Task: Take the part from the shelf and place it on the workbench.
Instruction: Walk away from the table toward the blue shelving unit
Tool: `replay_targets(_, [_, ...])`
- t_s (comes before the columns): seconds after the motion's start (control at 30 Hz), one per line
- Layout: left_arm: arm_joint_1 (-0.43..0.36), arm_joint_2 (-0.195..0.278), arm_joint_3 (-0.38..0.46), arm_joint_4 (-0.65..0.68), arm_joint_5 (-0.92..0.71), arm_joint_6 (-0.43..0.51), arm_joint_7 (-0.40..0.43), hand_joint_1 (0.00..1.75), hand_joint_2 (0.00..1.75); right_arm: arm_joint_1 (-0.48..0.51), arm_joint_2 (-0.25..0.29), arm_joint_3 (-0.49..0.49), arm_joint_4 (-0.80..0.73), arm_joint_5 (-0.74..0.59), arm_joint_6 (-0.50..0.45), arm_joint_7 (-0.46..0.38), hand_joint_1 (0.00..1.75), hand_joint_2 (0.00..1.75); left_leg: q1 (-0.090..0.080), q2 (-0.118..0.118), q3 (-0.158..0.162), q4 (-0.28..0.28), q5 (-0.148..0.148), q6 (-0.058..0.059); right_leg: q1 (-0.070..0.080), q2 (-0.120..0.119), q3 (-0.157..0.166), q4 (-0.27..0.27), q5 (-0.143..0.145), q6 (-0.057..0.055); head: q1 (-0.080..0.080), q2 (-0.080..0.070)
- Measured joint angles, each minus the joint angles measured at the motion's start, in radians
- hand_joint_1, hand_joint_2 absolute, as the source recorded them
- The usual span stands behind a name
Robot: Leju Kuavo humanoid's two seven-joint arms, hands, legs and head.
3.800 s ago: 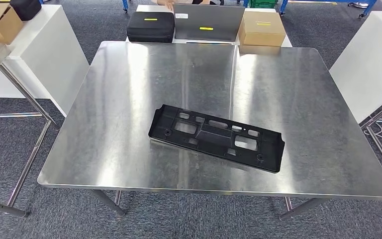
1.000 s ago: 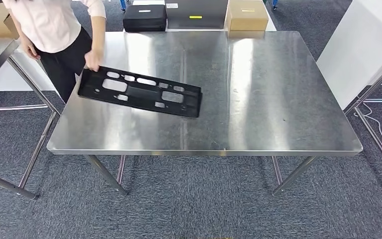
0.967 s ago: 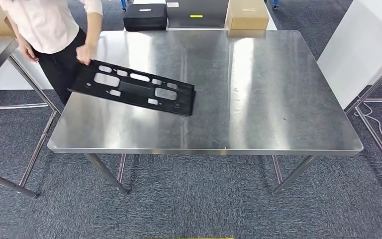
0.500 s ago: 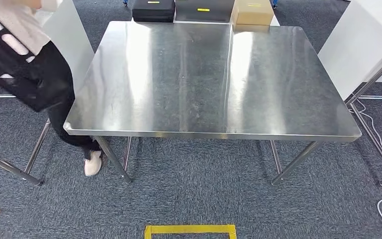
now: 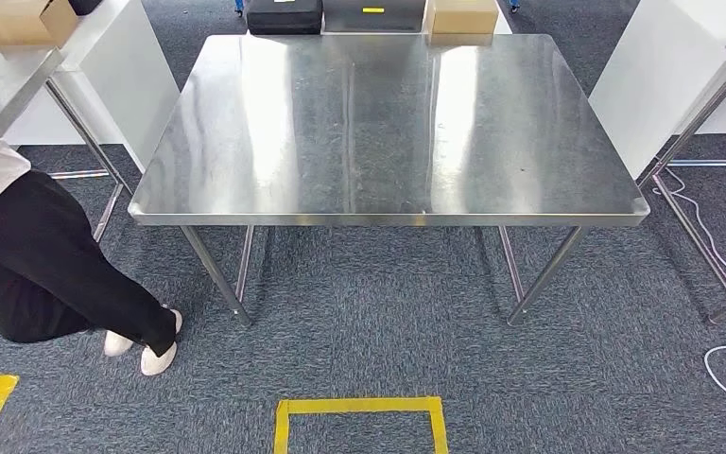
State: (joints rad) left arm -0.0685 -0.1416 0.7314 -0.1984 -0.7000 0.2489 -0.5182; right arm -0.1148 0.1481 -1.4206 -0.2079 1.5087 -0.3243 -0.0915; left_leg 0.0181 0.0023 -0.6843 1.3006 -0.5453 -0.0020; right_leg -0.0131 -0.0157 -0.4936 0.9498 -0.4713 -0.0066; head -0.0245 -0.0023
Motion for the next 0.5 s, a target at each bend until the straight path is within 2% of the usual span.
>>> replay_targets(0.03, [0.000,0.000,0.000,0.000,0.000,0.000,0.000,0.00,0.00,0.000,0.000,0.000,0.000,0.000,0.000,0.000,0.00,0.00,0.002,0.000,0.027,-0.014,0.032,-0.001,-0.001,0.000,-0.016,0.008,0.008,0.004,0.000,0.000])
replay_targets(0.07, [-0.001,0.001,0.000,0.000,0.000,0.001,0.000,0.00,0.00,0.000,0.000,0.000,0.000,0.000,0.000,0.000,0.00,0.00,0.005,-0.001,0.073,-0.064,0.055,0.000,-0.002,0.000,-0.033,0.018,0.015,0.008,-0.001,0.000])
replay_targets(0.13, [-0.003,0.001,0.000,0.000,0.000,0.001,0.000,0.00,0.00,0.000,0.001,0.000,0.000,0.000,0.000,0.000,0.00,0.00,0.005,-0.004,0.175,-0.203,0.046,0.005,0.000,0.000,-0.060,0.038,0.025,0.019,-0.001,0.000])
replay_targets(0.17, [-0.004,0.001,0.000,0.000,0.000,0.001,0.000,0.00,0.00,-0.001,0.002,0.000,0.000,0.001,0.000,0.000,0.00,0.00,0.003,-0.005,0.209,-0.257,0.029,0.009,0.002,0.000,-0.069,0.045,0.032,0.027,-0.002,0.000])
replay_targets(0.2, [-0.005,0.001,0.000,0.000,0.000,0.001,0.000,0.00,0.00,-0.002,0.002,0.000,0.000,0.001,0.000,0.000,0.00,0.00,0.000,-0.006,0.221,-0.286,0.016,0.013,0.002,-0.001,-0.076,0.048,0.040,0.035,-0.002,0.000])
replay_targets(0.27, [-0.006,0.000,0.000,0.000,0.000,0.001,0.000,0.00,0.00,-0.002,0.003,0.000,0.000,0.001,0.000,0.000,0.00,0.00,-0.002,-0.002,0.203,-0.301,0.021,0.029,0.005,-0.001,-0.091,0.053,0.050,0.050,0.000,0.000])
replay_targets(0.3, [-0.006,-0.001,0.000,0.000,0.000,0.001,0.000,0.00,0.00,-0.001,0.003,0.000,0.000,0.001,0.000,0.000,0.00,0.00,-0.001,0.000,0.191,-0.307,0.029,0.039,0.006,0.001,-0.103,0.068,0.035,0.051,0.002,0.000])
replay_targets(0.33, [-0.005,-0.001,0.000,0.000,0.000,0.001,0.000,0.00,0.00,0.000,0.002,0.000,0.000,0.001,0.000,0.000,0.00,0.00,0.000,0.002,0.176,-0.310,0.041,0.049,0.006,0.004,-0.118,0.098,0.003,0.048,0.005,0.000])
replay_targets(0.37, [-0.005,-0.001,0.000,0.000,0.000,0.001,0.000,0.00,0.00,0.001,0.002,0.000,0.000,0.001,0.000,0.000,0.00,0.00,-0.001,0.004,0.163,-0.311,0.053,0.056,0.004,0.006,-0.135,0.150,-0.047,0.041,0.007,0.000])
replay_targets(0.4, [-0.005,-0.001,0.000,0.000,0.000,0.001,0.001,0.00,0.00,0.001,0.001,0.000,0.000,0.001,0.000,0.000,0.00,0.00,-0.002,0.005,0.147,-0.311,0.066,0.060,0.003,0.007,-0.150,0.212,-0.096,0.035,0.009,0.000])
replay_targets(0.43, [-0.005,-0.001,0.001,0.000,0.000,0.001,0.001,0.00,0.00,0.001,0.001,0.000,0.000,0.001,0.000,0.000,0.00,0.00,-0.004,0.007,0.131,-0.311,0.079,0.061,0.003,0.008,-0.161,0.276,-0.128,0.036,0.010,0.000])
replay_targets(0.47, [-0.005,-0.001,0.001,0.000,0.000,0.001,0.001,0.00,0.00,0.001,0.001,0.000,0.000,0.001,0.000,0.000,0.00,0.00,-0.006,0.009,0.113,-0.310,0.094,0.061,0.003,0.009,-0.163,0.329,-0.135,0.043,0.010,0.000])
replay_targets(0.5, [-0.005,-0.001,0.000,0.000,0.000,0.001,0.001,0.00,0.00,0.001,0.001,0.000,0.000,0.001,0.000,0.000,0.00,0.00,-0.007,0.011,0.098,-0.309,0.108,0.059,0.003,0.009,-0.153,0.352,-0.115,0.054,0.010,0.000])
